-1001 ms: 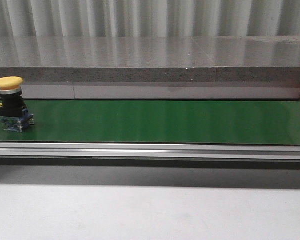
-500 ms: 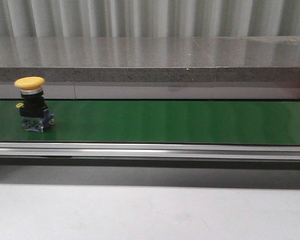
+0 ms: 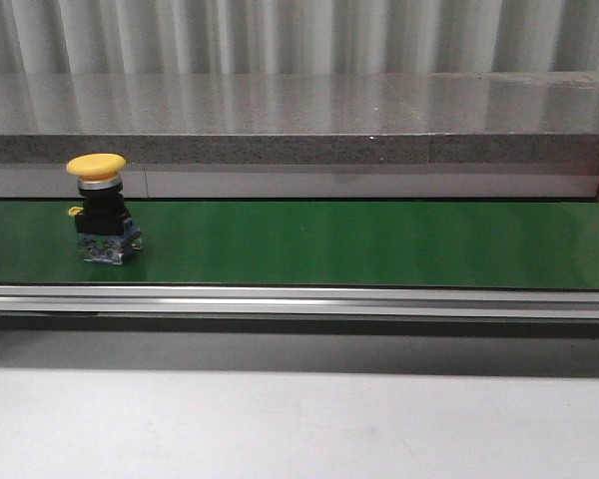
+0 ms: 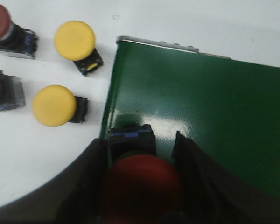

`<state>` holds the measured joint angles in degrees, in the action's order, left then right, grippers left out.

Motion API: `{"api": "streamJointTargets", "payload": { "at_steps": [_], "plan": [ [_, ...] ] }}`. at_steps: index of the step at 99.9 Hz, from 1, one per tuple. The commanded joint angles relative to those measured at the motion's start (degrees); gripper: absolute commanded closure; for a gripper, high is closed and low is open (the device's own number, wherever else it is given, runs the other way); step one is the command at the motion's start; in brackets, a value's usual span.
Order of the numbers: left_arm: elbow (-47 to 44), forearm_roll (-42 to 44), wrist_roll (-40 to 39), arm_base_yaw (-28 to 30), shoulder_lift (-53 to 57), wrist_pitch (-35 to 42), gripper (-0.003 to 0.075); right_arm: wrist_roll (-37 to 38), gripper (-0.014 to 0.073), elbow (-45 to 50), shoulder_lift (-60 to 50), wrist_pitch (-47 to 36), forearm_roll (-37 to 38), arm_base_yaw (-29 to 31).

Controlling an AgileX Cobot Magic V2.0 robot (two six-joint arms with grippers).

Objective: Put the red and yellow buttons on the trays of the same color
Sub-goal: 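Grasp another red button with the left gripper and set it on the belt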

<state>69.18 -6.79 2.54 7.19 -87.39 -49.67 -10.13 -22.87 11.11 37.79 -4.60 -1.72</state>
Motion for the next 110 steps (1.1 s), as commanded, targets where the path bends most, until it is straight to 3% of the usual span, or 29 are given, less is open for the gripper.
{"api": "streamJointTargets", "payload": {
  "at_steps": [1, 12, 19, 41, 64, 78, 104, 110],
  "plan": [
    [1.35, -0.29, 0.15, -1.56, 0.13, 2.44, 0.0634, -0.06, 0.0659, -1.31, 0.56, -4.03, 0.21, -0.22],
    [1.35, -0.77, 0.15, -1.84, -1.44, 2.54, 0.0623, -0.06, 0.0659, -1.31, 0.56, -4.03, 0.21, -0.22],
    [1.35, -0.77, 0.15, -1.84, -1.63, 2.66, 0.0569, -0.06, 0.0659, -1.31, 0.56, -4.03, 0.21, -0.22],
    [2.51, -1.51, 0.25, -1.84, -1.63, 3.39, 0.0197, -0.06, 0.0659, -1.31, 0.56, -4.03, 0.21, -0.22],
    [3.14, -2.68, 3.31, -4.7, 2.67, 7.92, 0.0176, -0.06, 0.0659, -1.31, 0.56, -4.03, 0.21, -0.22],
    [0.5, -2.68, 4.19, -8.52, 8.61, 12.81, 0.0267, -0.06, 0.0659, -1.31, 0.56, -4.03, 0.21, -0.22],
    [-9.94, -2.68, 4.51, -16.38, 22.23, 18.58, 0.072, -0.06, 0.0659, -1.31, 0.56, -4.03, 0.21, -0.22],
    [-12.57, -2.68, 4.51, -17.73, 25.42, 19.3, 0.0725, -0.06, 0.0659, -1.31, 0.56, -4.03, 0.21, -0.22]
  ]
}}
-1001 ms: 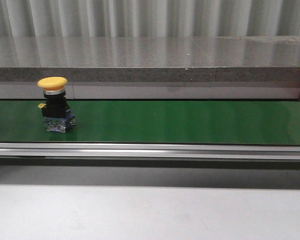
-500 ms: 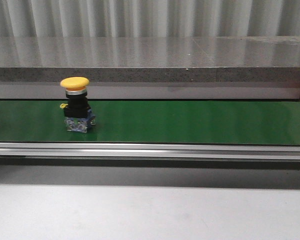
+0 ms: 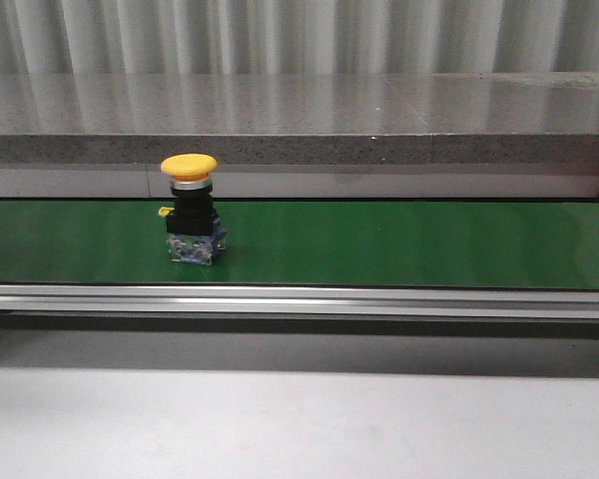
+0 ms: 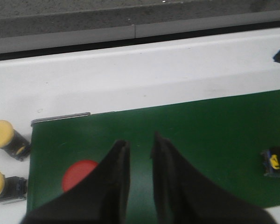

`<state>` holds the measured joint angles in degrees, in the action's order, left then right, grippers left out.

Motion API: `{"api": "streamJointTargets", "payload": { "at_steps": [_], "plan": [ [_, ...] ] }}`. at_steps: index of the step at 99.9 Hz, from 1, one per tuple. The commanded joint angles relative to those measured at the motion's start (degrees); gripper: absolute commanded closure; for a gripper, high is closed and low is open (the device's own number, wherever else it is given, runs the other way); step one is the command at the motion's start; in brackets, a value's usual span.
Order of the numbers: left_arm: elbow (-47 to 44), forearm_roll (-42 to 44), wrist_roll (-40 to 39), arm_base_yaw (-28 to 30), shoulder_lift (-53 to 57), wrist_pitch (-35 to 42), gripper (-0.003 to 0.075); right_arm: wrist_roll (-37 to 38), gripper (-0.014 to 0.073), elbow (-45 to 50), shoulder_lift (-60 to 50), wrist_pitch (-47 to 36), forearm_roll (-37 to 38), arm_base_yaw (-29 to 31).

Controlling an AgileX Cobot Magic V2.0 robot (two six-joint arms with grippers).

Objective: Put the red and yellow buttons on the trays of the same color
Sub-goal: 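Grasp another red button with the left gripper and set it on the belt, then move the right gripper down toward the yellow button arriving on the belt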

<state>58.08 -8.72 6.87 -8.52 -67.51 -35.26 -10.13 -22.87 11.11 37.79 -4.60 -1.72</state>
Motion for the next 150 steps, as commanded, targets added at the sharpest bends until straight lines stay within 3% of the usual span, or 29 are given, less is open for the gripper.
{"api": "streamJointTargets", "payload": {
  "at_steps": [1, 54, 73, 94, 108, 127, 135, 150],
  "plan": [
    [-1.79, -0.75, 0.17, -2.15, 6.35, 5.02, 0.0726, -0.06, 0.0659, -1.31, 0.56, -4.03, 0.21, -0.22],
    [-21.68, -1.01, 0.17, -4.07, 38.52, 2.8, 0.0725, -0.06, 0.0659, -1.31, 0.56, -3.19, 0.21, -0.22],
    [-24.27, -1.01, 0.17, -4.07, 42.18, 2.29, 0.0726, -0.06, 0.0659, -2.4, 2.29, -0.98, 0.21, -0.92],
    [-24.27, -1.01, 0.17, -4.07, 42.18, 2.2, 0.0725, -0.06, 0.0643, -7.14, 11.52, -0.73, 0.21, -3.45],
    [-24.27, -1.01, 0.17, -4.07, 42.18, 2.2, 0.0725, -0.06, 0.0458, -12.71, 21.51, 1.36, 0.06, -5.18],
    [-24.27, -1.01, 0.17, -4.07, 42.18, 2.2, 0.0725, -0.06, 0.0071, -21.36, 33.76, 2.82, -1.25, -8.52],
    [-24.27, -1.01, 0.17, -4.07, 42.18, 2.2, 0.0725, -0.06, 0.0008, -24.93, 38.5, 3.88, -1.71, -9.7],
    [-24.27, -1.01, 0.17, -4.07, 42.18, 2.2, 0.0726, -0.06, 0.0011, -32.14, 46.92, 8.21, -3.5, -11.85]
  ]
}}
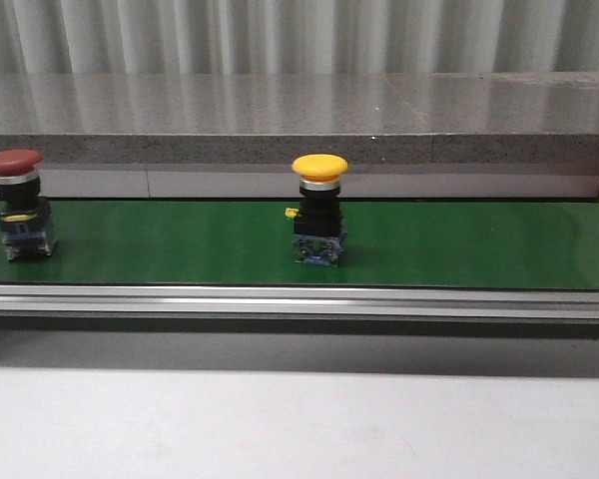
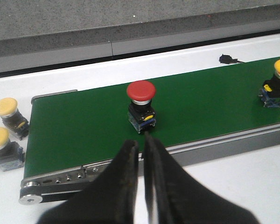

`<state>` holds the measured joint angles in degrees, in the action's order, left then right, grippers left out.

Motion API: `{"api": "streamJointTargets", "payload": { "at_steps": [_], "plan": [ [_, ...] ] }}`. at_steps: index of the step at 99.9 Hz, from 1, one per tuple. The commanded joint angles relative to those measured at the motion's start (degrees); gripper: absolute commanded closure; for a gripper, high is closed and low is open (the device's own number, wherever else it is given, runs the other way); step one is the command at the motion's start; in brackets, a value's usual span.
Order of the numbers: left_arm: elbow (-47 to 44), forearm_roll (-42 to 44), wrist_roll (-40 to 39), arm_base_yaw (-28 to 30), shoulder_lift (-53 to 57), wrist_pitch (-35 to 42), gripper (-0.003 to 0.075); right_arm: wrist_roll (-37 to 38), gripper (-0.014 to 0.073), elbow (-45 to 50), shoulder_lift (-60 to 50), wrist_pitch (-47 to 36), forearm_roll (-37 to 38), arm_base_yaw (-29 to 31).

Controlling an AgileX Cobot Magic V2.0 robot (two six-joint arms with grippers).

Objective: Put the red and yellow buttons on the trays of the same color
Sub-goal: 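Move the right gripper down toward the yellow button arriving on the belt, then grasp the yellow button with the right gripper and lift it off the belt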

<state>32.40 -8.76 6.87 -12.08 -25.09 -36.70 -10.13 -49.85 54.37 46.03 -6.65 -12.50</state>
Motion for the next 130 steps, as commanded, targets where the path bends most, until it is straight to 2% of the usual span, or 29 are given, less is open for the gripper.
{"api": "streamJointTargets", "payload": {
  "at_steps": [1, 30, 51, 97, 102, 107, 117, 122, 130],
  "plan": [
    [1.41, -0.97, 0.17, -0.5, -0.24, 3.65, 0.0725, -0.06, 0.0011, -5.49, 4.46, 0.25, -1.51, -1.17],
    [1.41, -0.97, 0.17, -0.5, -0.24, 3.65, 0.0725, -0.81, 0.0011, -17.34, 20.14, 8.55, -2.93, -6.67],
    [1.41, -0.97, 0.17, -0.5, -0.24, 3.65, 0.0725, -1.65, 0.0011, -23.95, 29.71, 10.04, -2.93, -10.41],
    [1.41, -0.97, 0.17, -0.5, -0.24, 3.65, 0.0726, -1.76, 0.0015, -33.84, 42.61, 10.97, -3.34, -10.52],
    [1.41, -0.97, 0.17, -0.5, -0.24, 3.65, 0.0725, -1.82, 0.0048, -34.14, 43.25, 10.93, -3.34, -10.52],
    [1.41, -0.97, 0.17, -0.5, -0.24, 3.65, 0.0725, -1.82, 0.0129, -34.2, 43.65, 11.02, -3.34, -10.52],
    [1.41, -0.97, 0.17, -0.5, -0.24, 3.65, 0.0726, -1.82, 0.0386, -34.2, 44.13, 11.99, -3.34, -10.52],
    [1.41, -0.97, 0.17, -0.5, -0.24, 3.65, 0.0726, -1.82, 0.0484, -34.2, 44.01, 11.79, -3.34, -10.52],
    [1.41, -0.97, 0.17, -0.5, -0.24, 3.65, 0.0725, -1.51, 0.0556, -34.2, 43.07, 10.6, -3.34, -10.52]
  ]
}}
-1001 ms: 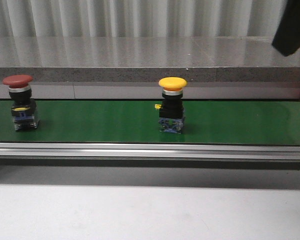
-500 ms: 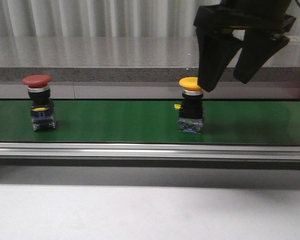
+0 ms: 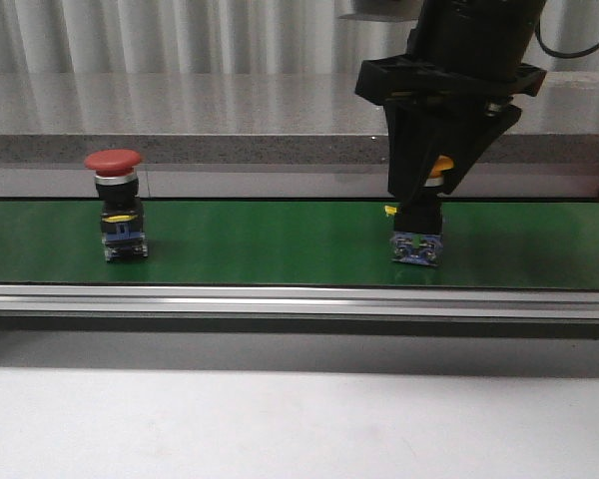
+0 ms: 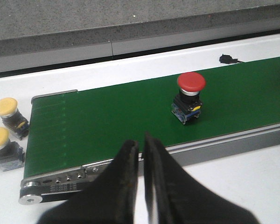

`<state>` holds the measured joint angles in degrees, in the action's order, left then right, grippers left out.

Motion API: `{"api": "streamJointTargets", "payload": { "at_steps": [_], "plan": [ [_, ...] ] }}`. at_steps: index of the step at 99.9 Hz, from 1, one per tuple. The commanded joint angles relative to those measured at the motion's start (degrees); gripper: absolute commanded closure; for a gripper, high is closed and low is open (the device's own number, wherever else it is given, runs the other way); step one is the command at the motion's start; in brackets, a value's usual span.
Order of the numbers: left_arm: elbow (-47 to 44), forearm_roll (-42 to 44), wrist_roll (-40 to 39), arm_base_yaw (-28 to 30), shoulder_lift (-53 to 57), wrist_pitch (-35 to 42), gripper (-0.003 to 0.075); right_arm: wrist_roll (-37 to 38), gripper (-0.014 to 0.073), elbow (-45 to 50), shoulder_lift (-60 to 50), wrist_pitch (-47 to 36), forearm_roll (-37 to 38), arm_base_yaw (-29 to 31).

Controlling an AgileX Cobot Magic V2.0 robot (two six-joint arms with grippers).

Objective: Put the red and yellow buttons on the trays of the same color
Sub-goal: 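Grasp the yellow button with the right gripper and lift it off the belt, then lower the yellow button onto the yellow tray and open the right gripper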

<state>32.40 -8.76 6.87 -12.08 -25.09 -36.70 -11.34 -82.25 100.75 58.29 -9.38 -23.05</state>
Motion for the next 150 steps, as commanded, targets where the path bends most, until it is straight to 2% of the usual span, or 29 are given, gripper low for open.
{"api": "streamJointTargets", "payload": {
  "at_steps": [1, 16, 43, 58, 70, 84, 107, 130, 150],
  "plan": [
    [1.41, -0.97, 0.17, -0.5, -0.24, 3.65, 0.0726, -0.19, 0.0557, -1.8, -3.43, -1.89, -0.61, 0.04],
    [1.41, -0.97, 0.17, -0.5, -0.24, 3.65, 0.0726, 3.11, 0.0554, -1.61, -7.39, -2.03, 1.09, 0.3],
    [1.41, -0.97, 0.17, -0.5, -0.24, 3.65, 0.0725, 16.27, 0.0554, 1.05, -14.77, 1.95, 16.01, 0.36],
    [1.41, -0.97, 0.17, -0.5, -0.24, 3.65, 0.0726, 19.25, 0.0555, 6.35, -19.73, 1.84, 16.94, 1.13],
    [1.41, -0.97, 0.17, -0.5, -0.24, 3.65, 0.0726, 19.98, 0.0555, 11.12, -23.4, 1.7, 16.94, 4.07],
    [1.41, -0.97, 0.17, -0.5, -0.24, 3.65, 0.0726, 19.98, 0.0555, 15.99, -27.64, 1.82, 16.94, 10.76],
    [1.41, -0.97, 0.17, -0.5, -0.24, 3.65, 0.0726, 19.98, 0.0555, 22.44, -33.45, 1.4, 16.64, 25.27],
    [1.41, -0.97, 0.17, -0.5, -0.24, 3.65, 0.0725, 20.08, 0.0555, 27.07, -33.98, -1.14, 14.64, 38.59],
    [1.41, -0.97, 0.17, -0.5, -0.24, 3.65, 0.0725, 24.42, 0.0555, 29.98, -32.96, -5.27, 14.5, 49.31]
  ]
}}
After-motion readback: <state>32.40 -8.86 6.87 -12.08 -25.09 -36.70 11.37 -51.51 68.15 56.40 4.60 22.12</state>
